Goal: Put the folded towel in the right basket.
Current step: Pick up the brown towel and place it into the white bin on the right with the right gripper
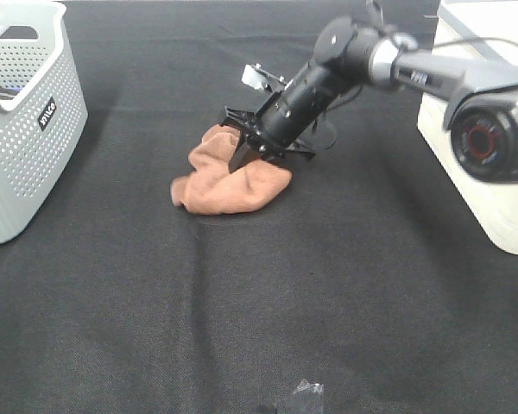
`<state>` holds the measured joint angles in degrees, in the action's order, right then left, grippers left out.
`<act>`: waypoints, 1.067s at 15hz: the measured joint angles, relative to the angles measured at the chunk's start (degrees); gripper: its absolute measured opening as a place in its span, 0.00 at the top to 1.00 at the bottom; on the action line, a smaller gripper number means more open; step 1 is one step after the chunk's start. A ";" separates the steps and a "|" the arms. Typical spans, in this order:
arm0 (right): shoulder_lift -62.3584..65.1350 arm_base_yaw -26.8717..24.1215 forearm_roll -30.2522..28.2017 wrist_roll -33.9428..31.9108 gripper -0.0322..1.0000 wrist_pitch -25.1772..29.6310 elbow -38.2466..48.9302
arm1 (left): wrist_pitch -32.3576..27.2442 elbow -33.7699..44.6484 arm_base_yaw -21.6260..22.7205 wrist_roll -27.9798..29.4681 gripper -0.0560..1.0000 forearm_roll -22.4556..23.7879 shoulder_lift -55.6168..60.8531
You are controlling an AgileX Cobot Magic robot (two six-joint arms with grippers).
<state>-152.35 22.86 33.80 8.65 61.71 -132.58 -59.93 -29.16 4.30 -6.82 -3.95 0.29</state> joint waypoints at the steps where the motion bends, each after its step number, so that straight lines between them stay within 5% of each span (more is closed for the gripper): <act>1: 2.18 0.06 -2.12 0.06 0.73 2.12 0.00 | 0.00 0.00 0.00 0.00 0.01 0.00 0.00; 11: 28.59 -1.09 -13.98 0.29 0.73 8.14 0.00 | 0.00 0.00 0.00 0.00 0.01 0.00 0.00; 14: 36.55 -9.40 -14.09 -0.57 0.73 8.19 0.00 | 0.00 0.00 0.00 0.00 0.01 0.00 0.00; 16: 40.05 -21.26 -15.64 -0.57 0.73 8.19 0.00 | 0.00 0.00 0.00 0.00 0.01 0.00 0.00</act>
<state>-112.30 1.60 18.16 8.08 69.90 -132.58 -59.93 -29.16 4.30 -6.82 -3.95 0.29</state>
